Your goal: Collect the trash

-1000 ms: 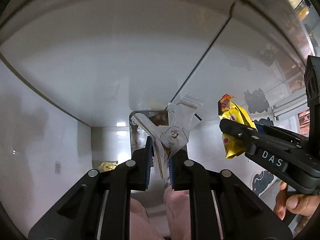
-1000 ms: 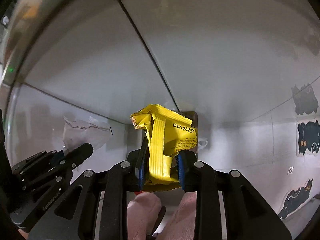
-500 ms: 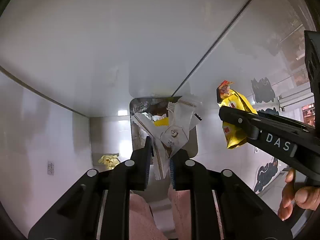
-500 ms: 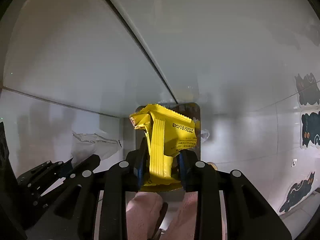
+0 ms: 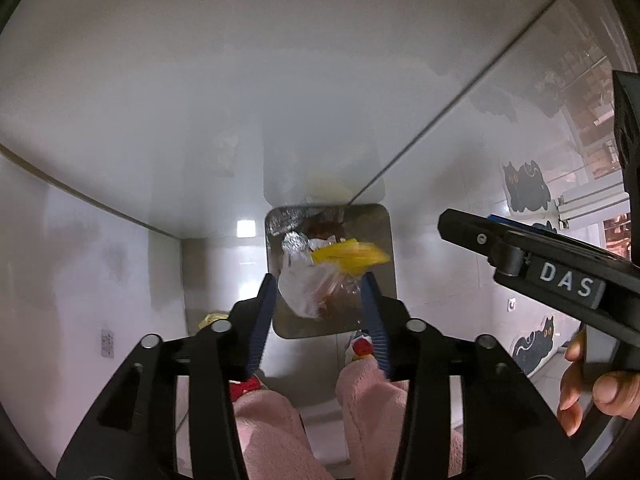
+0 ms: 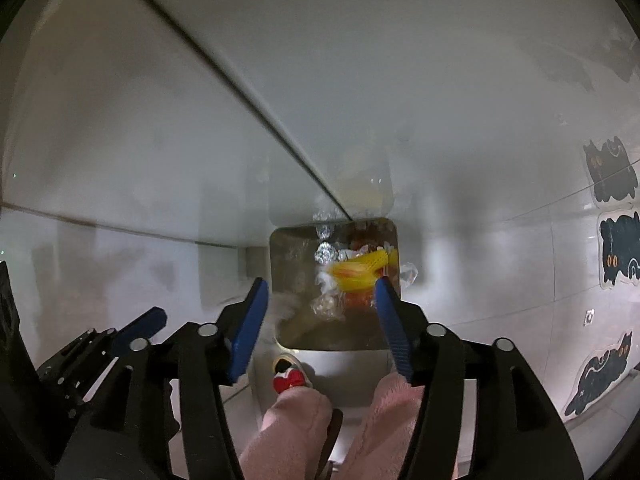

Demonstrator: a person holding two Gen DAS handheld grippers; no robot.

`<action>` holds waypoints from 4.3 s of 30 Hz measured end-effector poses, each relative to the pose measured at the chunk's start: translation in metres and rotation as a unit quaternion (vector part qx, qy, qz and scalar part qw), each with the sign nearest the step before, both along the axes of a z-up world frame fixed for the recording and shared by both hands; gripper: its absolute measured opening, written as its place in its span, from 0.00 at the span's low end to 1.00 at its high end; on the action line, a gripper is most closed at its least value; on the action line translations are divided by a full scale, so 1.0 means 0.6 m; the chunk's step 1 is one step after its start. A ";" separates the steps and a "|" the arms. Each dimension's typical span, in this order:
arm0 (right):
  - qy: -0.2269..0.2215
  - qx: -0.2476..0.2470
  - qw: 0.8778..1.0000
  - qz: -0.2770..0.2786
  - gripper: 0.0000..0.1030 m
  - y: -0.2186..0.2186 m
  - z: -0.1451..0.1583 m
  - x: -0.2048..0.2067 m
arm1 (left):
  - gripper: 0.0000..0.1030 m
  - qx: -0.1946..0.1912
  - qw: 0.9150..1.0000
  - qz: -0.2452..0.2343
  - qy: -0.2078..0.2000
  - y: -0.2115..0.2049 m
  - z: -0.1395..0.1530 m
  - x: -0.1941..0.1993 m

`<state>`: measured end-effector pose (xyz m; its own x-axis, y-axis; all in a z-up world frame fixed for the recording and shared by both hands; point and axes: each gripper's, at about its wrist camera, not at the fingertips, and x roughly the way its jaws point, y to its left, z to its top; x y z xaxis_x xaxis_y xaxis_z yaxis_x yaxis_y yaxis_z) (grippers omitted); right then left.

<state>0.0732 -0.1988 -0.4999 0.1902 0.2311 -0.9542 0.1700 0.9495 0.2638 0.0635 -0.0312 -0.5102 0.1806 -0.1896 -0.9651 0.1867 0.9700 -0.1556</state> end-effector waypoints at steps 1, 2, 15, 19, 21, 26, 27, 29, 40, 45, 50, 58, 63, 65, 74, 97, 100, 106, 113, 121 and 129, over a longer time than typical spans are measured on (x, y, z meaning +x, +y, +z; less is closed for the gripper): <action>-0.004 -0.001 1.000 -0.002 0.63 -0.002 0.005 0.000 | 0.50 0.002 1.000 0.001 -0.003 0.000 0.005 0.003; -0.007 -0.002 1.000 -0.004 0.69 -0.001 0.012 0.000 | 0.58 0.006 1.000 0.004 -0.010 0.001 0.014 0.006; -0.067 -0.007 0.998 0.000 0.97 -0.024 0.172 -0.048 | 0.92 0.014 0.996 -0.012 -0.089 0.009 0.178 -0.006; -0.098 -0.016 0.995 0.004 0.97 -0.036 0.242 -0.054 | 0.92 0.007 0.993 -0.013 -0.119 0.017 0.249 -0.011; -0.118 -0.018 0.993 0.007 0.97 -0.043 0.278 -0.058 | 0.92 0.010 0.991 -0.014 -0.135 0.021 0.287 -0.015; -0.162 -0.034 0.986 0.005 0.97 -0.053 0.367 -0.067 | 0.92 0.027 0.985 -0.005 -0.172 0.029 0.385 -0.020; -0.171 -0.041 0.984 0.005 0.97 -0.053 0.387 -0.067 | 0.92 0.031 0.984 0.000 -0.178 0.033 0.402 -0.020; -0.191 -0.043 0.981 0.004 0.97 -0.056 0.424 -0.066 | 0.92 0.034 0.980 0.013 -0.196 0.041 0.445 -0.023; -0.292 -0.092 0.952 -0.004 0.97 -0.064 0.615 -0.091 | 0.92 0.038 0.956 0.039 -0.289 0.073 0.649 -0.067; -0.341 -0.108 0.934 -0.018 0.97 -0.067 0.692 -0.107 | 0.92 0.042 0.945 0.044 -0.320 0.079 0.708 -0.075; -0.392 -0.126 0.911 -0.035 0.97 -0.066 0.757 -0.128 | 0.92 0.047 0.930 0.054 -0.361 0.091 0.759 -0.096; -0.432 -0.164 0.886 -0.035 0.97 -0.041 0.819 -0.153 | 0.92 0.042 0.910 0.070 -0.407 0.102 0.824 -0.123; -0.432 -0.169 0.884 -0.052 0.97 -0.038 0.833 -0.159 | 0.92 0.042 0.904 0.072 -0.419 0.099 0.847 -0.136; -0.433 -0.163 0.885 -0.056 0.97 -0.039 0.837 -0.162 | 0.92 0.043 0.903 0.075 -0.421 0.097 0.852 -0.138; -0.441 -0.160 0.882 -0.050 0.97 -0.027 0.840 -0.168 | 0.92 0.045 0.899 0.083 -0.428 0.090 0.861 -0.139; -0.435 -0.156 0.886 -0.045 0.97 -0.024 0.828 -0.150 | 0.92 0.041 0.898 0.075 -0.432 0.076 0.860 -0.126; -0.435 -0.157 0.885 -0.046 0.97 -0.022 0.828 -0.151 | 0.92 0.041 0.898 0.076 -0.432 0.077 0.861 -0.124; -0.433 -0.157 0.886 -0.047 0.97 -0.019 0.829 -0.149 | 0.92 0.039 0.897 0.077 -0.435 0.078 0.864 -0.128; -0.433 -0.157 0.887 -0.049 0.97 -0.017 0.829 -0.149 | 0.92 0.039 0.897 0.076 -0.434 0.077 0.864 -0.130; -0.434 -0.157 0.886 -0.045 0.97 -0.018 0.831 -0.150 | 0.92 0.038 0.896 0.075 -0.435 0.075 0.864 -0.132; -0.433 -0.156 0.887 -0.044 0.97 -0.018 0.832 -0.151 | 0.92 0.037 0.896 0.077 -0.435 0.074 0.865 -0.134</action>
